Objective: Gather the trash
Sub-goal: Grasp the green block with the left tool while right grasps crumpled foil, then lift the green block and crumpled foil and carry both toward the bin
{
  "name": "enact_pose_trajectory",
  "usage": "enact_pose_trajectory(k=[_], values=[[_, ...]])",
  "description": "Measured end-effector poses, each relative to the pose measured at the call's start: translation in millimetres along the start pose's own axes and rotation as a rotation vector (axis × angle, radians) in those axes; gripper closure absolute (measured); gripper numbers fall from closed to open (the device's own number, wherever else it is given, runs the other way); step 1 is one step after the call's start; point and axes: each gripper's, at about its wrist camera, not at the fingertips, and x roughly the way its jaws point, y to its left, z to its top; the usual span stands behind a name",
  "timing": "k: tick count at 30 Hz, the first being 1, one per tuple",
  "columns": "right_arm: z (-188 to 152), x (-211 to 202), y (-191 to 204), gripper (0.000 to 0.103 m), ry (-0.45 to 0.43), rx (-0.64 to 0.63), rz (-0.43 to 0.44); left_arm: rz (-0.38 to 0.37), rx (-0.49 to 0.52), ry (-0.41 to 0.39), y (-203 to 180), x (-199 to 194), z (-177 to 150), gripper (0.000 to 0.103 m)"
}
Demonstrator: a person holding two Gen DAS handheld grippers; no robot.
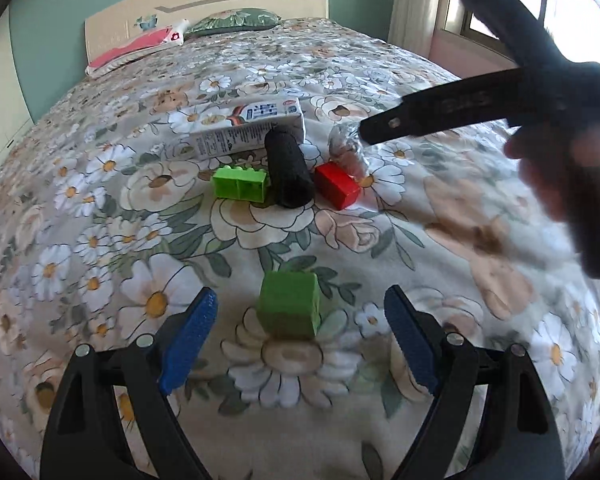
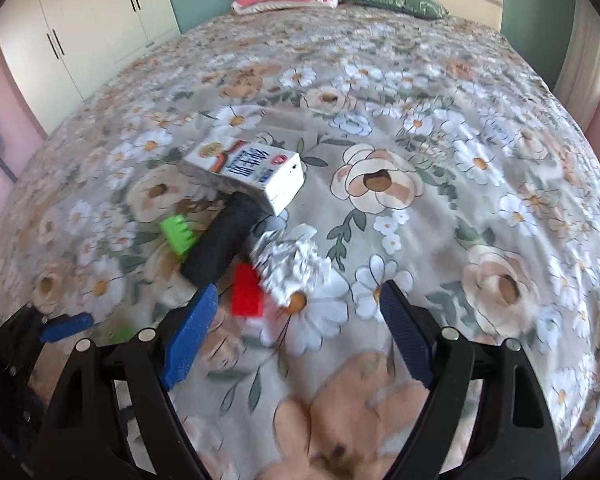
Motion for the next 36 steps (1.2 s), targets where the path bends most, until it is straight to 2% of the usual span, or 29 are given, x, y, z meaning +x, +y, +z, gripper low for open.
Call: enact_pose_trajectory(k=[3,5,7,9,12,14,18,26,32,36], values=[[5,20,-2,0.021,0.009,-0.004,-0.034,0.001,-0.006,-0.006,2,13,0,0.016],[8,31,-4,0.021,0.019,0.004,-0.018,-0.002,-0.012,-0.004,4,20,0,0.017],[9,39,-5,0.024,0.019,0.011,-0.019,-0.022,-0.021,0.004,5,25,0,0.024],[10,47,-7,0.04,0.037,0.017,0.009,-0.035,-0.033,0.016,7,30,0,0.035],[10,50,-7,0.053,0.038,0.031,0.048,-0.051,-0.046,0.007,8,32,1,0.047],[9,49,-5,0.063,0.033,0.017,0.049,-0.061,-0.045,0.007,8,34,2,0.071],[6,47,-3,0.068,0.037,0.007,0.034,-0.048,-0.052,0.004,6,33,0,0.071],[8,18,-9,0.069,0.002,0.043,0.037,-0.029,-0.081,-0.003,6,14,0,0.071],[10,-29,-3,0.069,-0.037,0.027,0.017,-0.004,-0.093,-0.024,1,-20,12,0.071],[11,-81,4,0.069,-0.09,-0.001,0.002,0.028,-0.1,-0.068,-3,-61,24,0.071]])
